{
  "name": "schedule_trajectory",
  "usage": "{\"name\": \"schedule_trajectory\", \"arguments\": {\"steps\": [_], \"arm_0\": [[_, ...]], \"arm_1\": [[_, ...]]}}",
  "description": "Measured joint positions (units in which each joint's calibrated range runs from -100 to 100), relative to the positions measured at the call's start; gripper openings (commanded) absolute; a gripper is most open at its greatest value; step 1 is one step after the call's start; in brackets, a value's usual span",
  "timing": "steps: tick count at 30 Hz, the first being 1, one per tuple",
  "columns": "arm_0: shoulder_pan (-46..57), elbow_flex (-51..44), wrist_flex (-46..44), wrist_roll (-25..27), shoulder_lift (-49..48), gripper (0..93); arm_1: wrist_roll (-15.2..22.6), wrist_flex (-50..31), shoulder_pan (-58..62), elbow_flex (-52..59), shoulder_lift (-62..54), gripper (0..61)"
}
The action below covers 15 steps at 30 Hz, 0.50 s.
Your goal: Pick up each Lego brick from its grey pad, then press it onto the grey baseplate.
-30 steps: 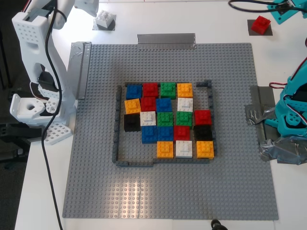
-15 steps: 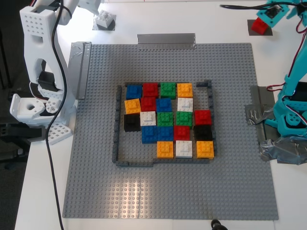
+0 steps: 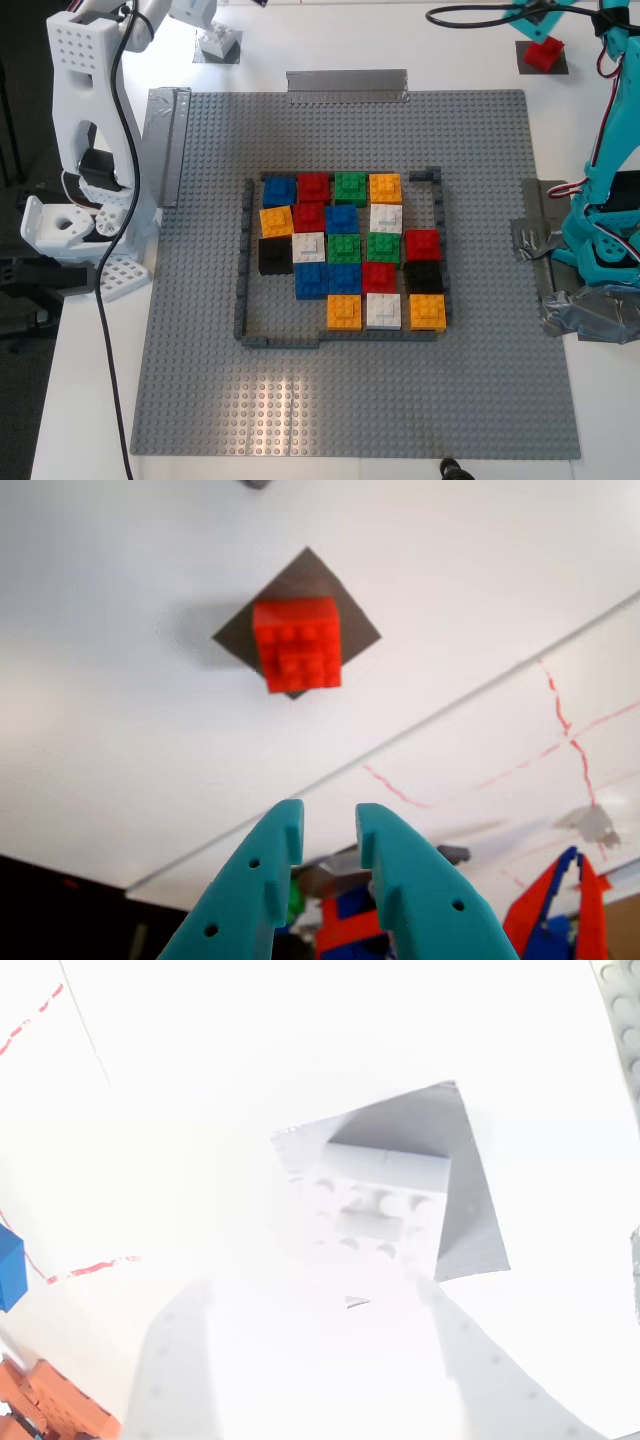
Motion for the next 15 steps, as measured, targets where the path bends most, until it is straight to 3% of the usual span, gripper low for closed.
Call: {"name": "schedule_trajectory", "arguments": {"steps": [4,15], "arm_0": [[0.74,-0.1,0.17,4.39,0.0,6.7],[6.44,2.63,0.17,8.41,2.62,6.7]], "arm_1": [[-0.1,0.0,-0.55,0.0,1.3,21.8],[0.1,0.0,-0.55,0.0,2.16,18.2]]}}
